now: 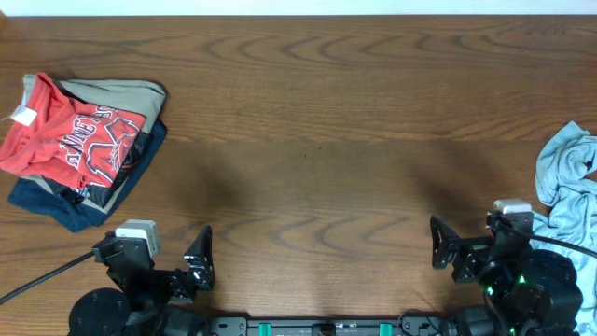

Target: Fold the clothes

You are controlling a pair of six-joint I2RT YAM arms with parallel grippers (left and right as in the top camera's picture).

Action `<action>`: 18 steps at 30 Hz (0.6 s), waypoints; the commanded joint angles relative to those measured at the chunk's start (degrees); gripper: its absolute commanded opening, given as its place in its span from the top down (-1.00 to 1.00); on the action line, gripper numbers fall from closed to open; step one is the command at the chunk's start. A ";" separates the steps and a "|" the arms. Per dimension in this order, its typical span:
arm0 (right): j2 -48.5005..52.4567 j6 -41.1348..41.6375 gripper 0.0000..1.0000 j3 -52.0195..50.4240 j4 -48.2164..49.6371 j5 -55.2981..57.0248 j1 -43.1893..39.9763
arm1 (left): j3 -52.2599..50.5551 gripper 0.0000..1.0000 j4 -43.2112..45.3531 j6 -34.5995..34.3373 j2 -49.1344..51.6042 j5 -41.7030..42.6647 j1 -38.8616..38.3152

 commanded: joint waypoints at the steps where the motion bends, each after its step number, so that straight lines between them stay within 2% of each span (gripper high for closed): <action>1: -0.11 0.59 -0.98 -0.61 -2.69 0.52 0.33 | -0.39 -0.96 -0.13 -0.15 -0.09 -0.68 -0.17; 7: -0.11 0.61 -0.99 -0.61 -9.84 0.57 0.33 | -0.39 -0.96 -0.13 -0.13 -0.09 -0.68 -0.17; 18: -1.40 0.61 -0.98 -0.74 -9.62 0.55 0.13 | -0.39 -0.96 -0.13 -0.15 -0.09 -0.68 -0.17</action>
